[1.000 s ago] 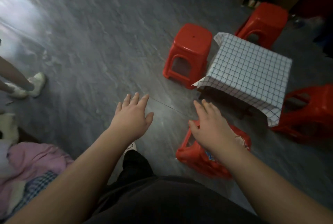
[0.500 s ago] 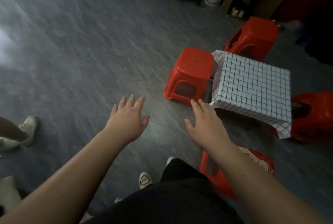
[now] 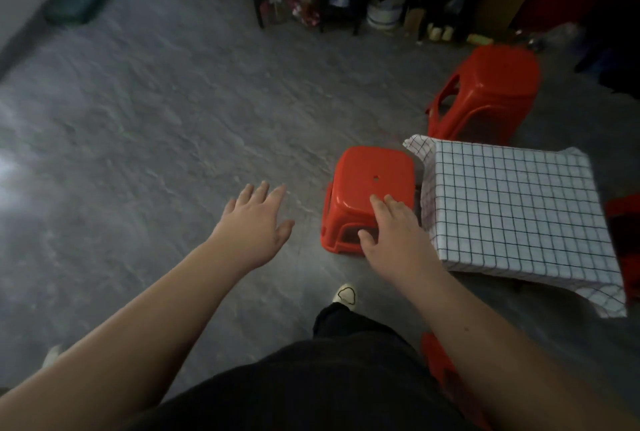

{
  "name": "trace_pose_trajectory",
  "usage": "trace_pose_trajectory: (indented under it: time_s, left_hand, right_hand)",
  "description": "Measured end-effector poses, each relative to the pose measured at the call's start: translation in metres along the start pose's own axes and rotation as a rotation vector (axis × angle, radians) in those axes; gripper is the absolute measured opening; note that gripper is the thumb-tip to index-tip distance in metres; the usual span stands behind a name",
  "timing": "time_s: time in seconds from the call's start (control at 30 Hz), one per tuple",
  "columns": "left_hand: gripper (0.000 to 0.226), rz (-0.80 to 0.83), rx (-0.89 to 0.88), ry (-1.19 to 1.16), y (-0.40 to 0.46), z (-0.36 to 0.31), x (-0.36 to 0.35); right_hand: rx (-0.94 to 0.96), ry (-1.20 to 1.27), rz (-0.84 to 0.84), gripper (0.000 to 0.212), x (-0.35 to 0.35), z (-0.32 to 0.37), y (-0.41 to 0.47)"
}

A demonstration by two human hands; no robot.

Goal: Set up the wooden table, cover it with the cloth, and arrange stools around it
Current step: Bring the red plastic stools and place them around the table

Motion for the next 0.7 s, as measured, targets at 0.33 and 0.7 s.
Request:
trace_pose_trajectory:
  time_s: [0.33,0.7]
  left_hand:
    - [0.072,0.108,-0.185,0.040,0.197,-0.033,0.056]
    - [0.070,0.346,-0.747,0.250,0.440,-0.109,0.057]
  right_hand:
    - [-0.184,0.026,0.018,0.072,0.048,-0.027,0.129]
    - [-0.770,0.274,-0.006,0.072,0.037,-0.031,0.245]
Point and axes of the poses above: each hand's wrist, its own y-axis towards the middle knuckle, its own x-axis out of the back of the hand, z = x × y, the point moved 3 cm from there along y, towards the middle knuckle, and after that the axes turned 9 degrees about -y, right-handed, at the moved point
